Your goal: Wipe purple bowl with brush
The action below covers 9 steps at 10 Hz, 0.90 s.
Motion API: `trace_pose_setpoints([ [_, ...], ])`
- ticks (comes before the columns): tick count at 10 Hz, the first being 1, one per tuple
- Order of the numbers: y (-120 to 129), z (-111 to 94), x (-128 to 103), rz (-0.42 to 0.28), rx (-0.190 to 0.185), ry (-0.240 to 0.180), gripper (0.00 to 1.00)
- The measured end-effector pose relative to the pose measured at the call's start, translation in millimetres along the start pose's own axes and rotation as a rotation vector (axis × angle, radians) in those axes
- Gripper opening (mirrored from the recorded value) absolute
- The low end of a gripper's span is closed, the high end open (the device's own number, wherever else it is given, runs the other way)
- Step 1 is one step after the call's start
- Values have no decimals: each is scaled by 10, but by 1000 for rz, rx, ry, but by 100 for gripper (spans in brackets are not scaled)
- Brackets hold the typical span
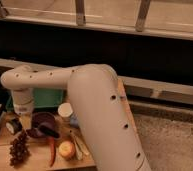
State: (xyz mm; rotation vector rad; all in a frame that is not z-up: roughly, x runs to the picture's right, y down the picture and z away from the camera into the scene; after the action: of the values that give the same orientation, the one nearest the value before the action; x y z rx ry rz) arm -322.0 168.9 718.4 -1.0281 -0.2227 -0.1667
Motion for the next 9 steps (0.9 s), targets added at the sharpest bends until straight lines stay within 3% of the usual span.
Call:
trace_pose_setpoints([
  [3,11,109,239,36,-30,48,0],
  [6,-254,39,412,87,-22,59,0],
  [9,-431,-31,190,70,-4,39,0],
])
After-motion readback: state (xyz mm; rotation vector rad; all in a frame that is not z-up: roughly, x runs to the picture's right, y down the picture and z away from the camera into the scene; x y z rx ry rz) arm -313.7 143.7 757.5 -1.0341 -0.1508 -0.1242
